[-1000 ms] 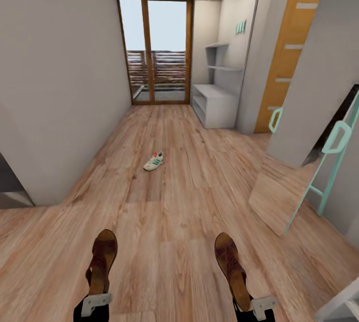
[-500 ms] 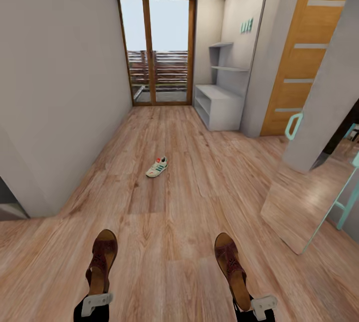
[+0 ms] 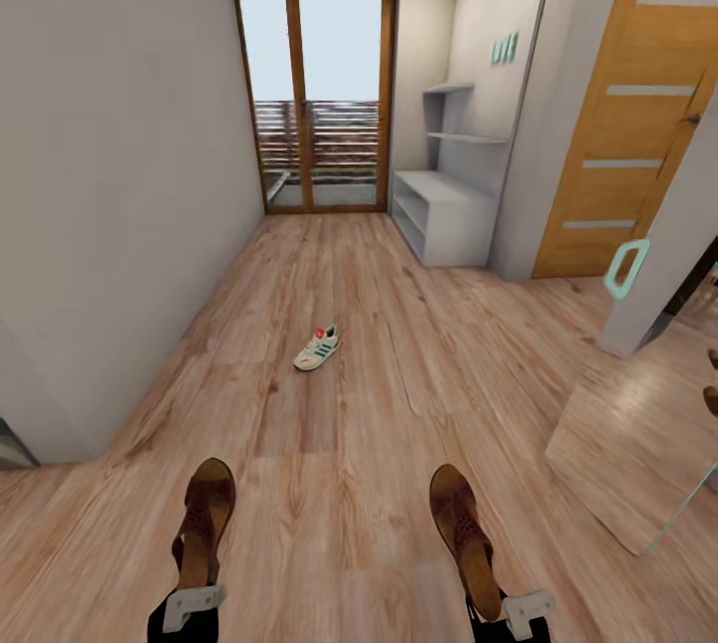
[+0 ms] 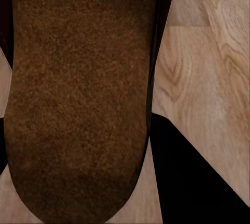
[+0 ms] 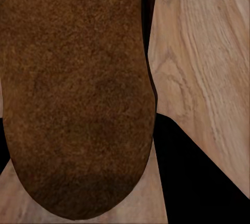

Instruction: Pick up the two gym shoes and the two sandals from the corridor floor and place them onto the hallstand (shoe rack) in the corridor, making sure they are on the rack and not on the floor. Arrange them so the two gym shoes are next to each other and the two sandals are next to each other.

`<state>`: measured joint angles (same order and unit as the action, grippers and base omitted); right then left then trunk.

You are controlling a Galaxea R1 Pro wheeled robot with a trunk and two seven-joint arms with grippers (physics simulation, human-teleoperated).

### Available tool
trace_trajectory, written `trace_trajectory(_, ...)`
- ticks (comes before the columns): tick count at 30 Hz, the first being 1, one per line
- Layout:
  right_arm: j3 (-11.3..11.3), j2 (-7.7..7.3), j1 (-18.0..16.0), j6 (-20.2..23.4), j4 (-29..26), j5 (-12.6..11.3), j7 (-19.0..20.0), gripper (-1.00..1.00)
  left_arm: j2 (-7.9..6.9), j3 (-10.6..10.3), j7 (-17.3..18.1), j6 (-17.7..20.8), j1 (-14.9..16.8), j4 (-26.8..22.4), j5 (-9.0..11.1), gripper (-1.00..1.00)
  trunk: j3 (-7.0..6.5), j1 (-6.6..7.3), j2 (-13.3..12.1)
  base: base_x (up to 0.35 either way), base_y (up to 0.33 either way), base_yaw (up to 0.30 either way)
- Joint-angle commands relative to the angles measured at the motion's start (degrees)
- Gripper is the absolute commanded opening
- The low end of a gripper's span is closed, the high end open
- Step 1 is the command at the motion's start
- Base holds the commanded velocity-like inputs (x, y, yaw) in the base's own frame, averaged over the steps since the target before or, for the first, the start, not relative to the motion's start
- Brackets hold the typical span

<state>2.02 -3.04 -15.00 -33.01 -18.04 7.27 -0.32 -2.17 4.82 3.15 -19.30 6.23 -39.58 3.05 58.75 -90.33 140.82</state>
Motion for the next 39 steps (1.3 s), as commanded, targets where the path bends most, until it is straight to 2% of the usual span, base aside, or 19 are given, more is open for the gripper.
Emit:
trace_trajectory(1,0.2,-0.04,0.0,-0.1,0.0,-0.1,0.1,-1.0,0.0,0.1,0.3,-0.1,0.0,0.0,0.1,-1.0,0.05,-0.02,0.0,0.326,0.055,0.0)
trace_trajectory(39,0.2,-0.04,0.0,-0.1,0.0,-0.1,0.1,-1.0,-0.03,0.1,0.3,-0.1,0.0,0.0,0.2,-1.0,0.05,-0.02,0.0,0.335,0.002,0.0)
